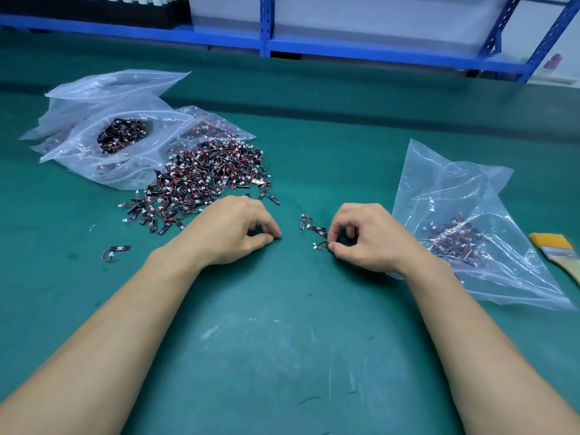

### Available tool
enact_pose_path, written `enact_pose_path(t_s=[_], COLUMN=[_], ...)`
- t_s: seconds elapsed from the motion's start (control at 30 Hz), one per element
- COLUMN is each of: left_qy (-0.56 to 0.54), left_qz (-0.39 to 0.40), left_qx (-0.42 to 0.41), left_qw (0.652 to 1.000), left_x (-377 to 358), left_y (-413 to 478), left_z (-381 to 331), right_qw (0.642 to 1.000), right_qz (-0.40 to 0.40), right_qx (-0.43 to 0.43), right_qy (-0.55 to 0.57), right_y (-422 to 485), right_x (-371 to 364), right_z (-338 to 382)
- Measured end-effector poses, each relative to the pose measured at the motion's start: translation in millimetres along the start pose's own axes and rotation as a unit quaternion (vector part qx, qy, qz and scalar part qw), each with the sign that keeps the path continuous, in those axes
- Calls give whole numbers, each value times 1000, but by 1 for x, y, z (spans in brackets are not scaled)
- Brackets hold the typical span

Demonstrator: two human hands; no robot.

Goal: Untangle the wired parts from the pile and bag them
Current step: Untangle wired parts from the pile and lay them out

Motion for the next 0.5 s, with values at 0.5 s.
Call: enact_pose_path(t_s=[0.5], left_qy=[47], left_qz=[-140], left_qx=[13], left_qw=[989], left_x=[-5], left_y=[13], left_z=[-13], right_qw=[993], right_qz=[-112], right_qx=[-49], right_qy=[7], right_y=[7], right_x=[-3], right_z=[-8])
Point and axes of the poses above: each hand's wrist, its own y-axis towards the middle knuckle, its own x-axis out of the back of the hand, z = x × y, the point moved 4 cm from there along y, towards the middle knuckle, and after that the axes turned 5 degrees about x, right-handed, at the moved point
